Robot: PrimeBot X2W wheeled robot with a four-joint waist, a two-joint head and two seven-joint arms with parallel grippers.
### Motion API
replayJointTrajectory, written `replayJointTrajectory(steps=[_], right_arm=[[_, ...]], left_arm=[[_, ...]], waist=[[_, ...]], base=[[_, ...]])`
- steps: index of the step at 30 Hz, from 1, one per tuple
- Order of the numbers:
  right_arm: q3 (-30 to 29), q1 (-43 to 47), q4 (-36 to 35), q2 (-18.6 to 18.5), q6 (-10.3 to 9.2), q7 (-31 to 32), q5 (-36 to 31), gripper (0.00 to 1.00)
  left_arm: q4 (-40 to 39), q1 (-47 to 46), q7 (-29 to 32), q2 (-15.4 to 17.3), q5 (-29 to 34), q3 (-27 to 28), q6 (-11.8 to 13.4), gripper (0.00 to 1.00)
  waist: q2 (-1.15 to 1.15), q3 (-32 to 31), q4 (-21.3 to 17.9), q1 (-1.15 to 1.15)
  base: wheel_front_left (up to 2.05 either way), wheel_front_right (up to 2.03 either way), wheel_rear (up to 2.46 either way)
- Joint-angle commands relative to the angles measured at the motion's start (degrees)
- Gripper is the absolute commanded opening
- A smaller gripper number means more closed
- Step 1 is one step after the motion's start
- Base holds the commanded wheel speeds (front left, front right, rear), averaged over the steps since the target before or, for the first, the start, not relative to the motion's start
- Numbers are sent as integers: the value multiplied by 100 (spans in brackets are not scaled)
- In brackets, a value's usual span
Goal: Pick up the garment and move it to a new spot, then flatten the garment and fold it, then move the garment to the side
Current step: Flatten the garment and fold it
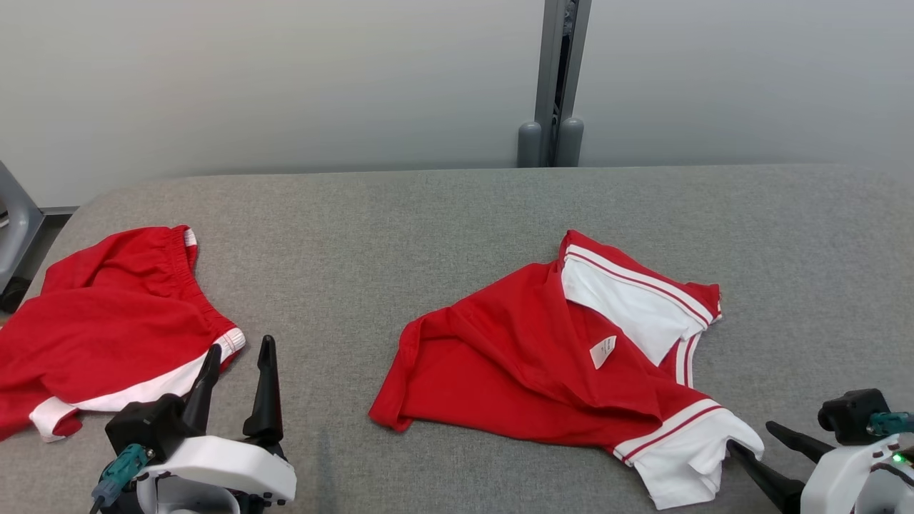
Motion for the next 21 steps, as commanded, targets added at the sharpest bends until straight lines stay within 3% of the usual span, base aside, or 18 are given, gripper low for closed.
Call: replayJointTrajectory(steps=[1, 7, 12, 16, 21], right_arm=[[-96, 86, 45, -11, -1, -45, -29, 100], [-844, 393, -87, -41, -1, -347, 99, 100], [-1832, 739, -330, -37, -1, -687, -81, 100], [-2520, 969, -484, 178, -1, -781, -382, 100], [-3755, 1413, -792, 833, -1, -814, -1108, 100]], left_arm=[[3, 29, 6, 40, 2, 6, 24, 100], [-81, 44, 60, 64, 6, -28, 61, 100], [-206, 68, 144, 87, 14, -73, 98, 100], [-297, 46, 196, 75, 20, -119, 111, 100], [-381, 42, 414, 12, -96, -239, 40, 100]], waist=[[0, -17, -12, 0], [0, -91, -54, 0], [0, -109, -109, 0], [0, -110, -159, 0], [0, -100, -218, 0]], base=[[0, 0, 0], [0, 0, 0], [0, 0, 0], [0, 0, 0], [0, 0, 0]])
